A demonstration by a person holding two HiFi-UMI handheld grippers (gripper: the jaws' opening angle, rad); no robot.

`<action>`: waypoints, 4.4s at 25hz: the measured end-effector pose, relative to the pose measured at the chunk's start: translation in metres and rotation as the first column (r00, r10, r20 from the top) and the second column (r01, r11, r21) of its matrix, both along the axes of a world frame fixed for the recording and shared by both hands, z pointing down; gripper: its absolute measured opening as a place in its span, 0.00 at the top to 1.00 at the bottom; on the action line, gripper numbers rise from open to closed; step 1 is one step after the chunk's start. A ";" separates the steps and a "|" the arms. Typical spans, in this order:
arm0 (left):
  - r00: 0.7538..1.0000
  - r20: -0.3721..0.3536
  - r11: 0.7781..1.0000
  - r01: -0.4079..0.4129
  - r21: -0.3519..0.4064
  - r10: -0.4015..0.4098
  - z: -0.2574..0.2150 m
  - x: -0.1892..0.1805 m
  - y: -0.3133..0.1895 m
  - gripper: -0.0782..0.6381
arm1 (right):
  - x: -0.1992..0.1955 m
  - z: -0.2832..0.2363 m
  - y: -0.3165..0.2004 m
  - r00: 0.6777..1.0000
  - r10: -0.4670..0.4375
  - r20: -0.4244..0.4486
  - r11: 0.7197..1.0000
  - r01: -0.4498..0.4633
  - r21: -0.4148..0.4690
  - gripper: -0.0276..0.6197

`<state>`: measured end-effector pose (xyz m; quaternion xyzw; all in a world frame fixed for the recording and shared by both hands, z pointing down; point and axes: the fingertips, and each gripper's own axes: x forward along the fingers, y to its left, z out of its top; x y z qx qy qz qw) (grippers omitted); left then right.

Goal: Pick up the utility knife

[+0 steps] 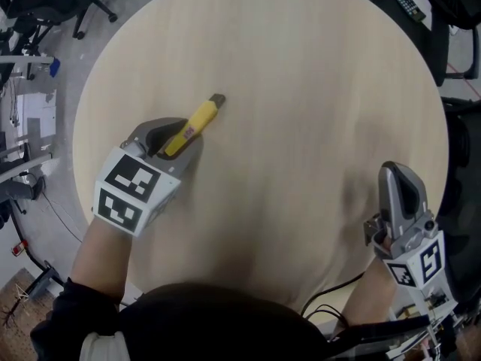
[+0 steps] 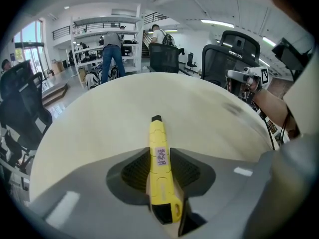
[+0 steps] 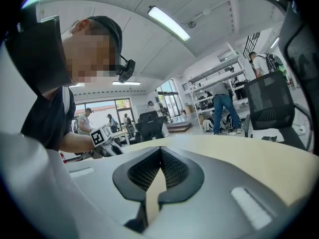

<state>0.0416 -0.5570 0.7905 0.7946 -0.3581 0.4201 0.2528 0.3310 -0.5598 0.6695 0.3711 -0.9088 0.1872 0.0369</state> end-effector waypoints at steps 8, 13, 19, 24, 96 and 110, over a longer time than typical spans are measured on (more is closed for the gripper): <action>0.996 -0.094 0.999 0.010 0.042 -0.006 -0.028 0.007 -0.001 0.72 | 0.002 -0.016 0.009 1.000 0.024 -0.011 1.000 -0.024 -0.008 0.93; 0.987 -0.156 0.994 0.044 0.100 -0.028 -0.071 0.006 -0.005 0.72 | 0.006 -0.042 0.021 0.999 0.044 -0.022 0.999 -0.044 -0.005 0.93; 0.970 -0.241 0.983 0.076 0.167 -0.034 -0.133 0.009 0.003 0.72 | 0.011 -0.083 0.047 0.997 0.072 -0.029 0.997 -0.072 -0.003 0.93; 0.953 -0.303 0.970 0.095 0.224 -0.023 -0.188 0.005 0.014 0.72 | 0.010 -0.124 0.071 0.995 0.092 -0.029 0.996 -0.092 0.012 0.93; 0.657 -0.746 0.891 0.270 0.366 0.107 -0.479 -0.013 0.377 0.72 | -0.003 -0.337 0.421 0.997 0.073 -0.017 0.975 -0.068 0.210 0.93; 0.646 -0.734 0.871 0.219 0.440 0.208 -0.497 -0.105 0.351 0.72 | -0.088 -0.354 0.412 0.985 0.171 0.018 0.959 -0.171 0.226 0.94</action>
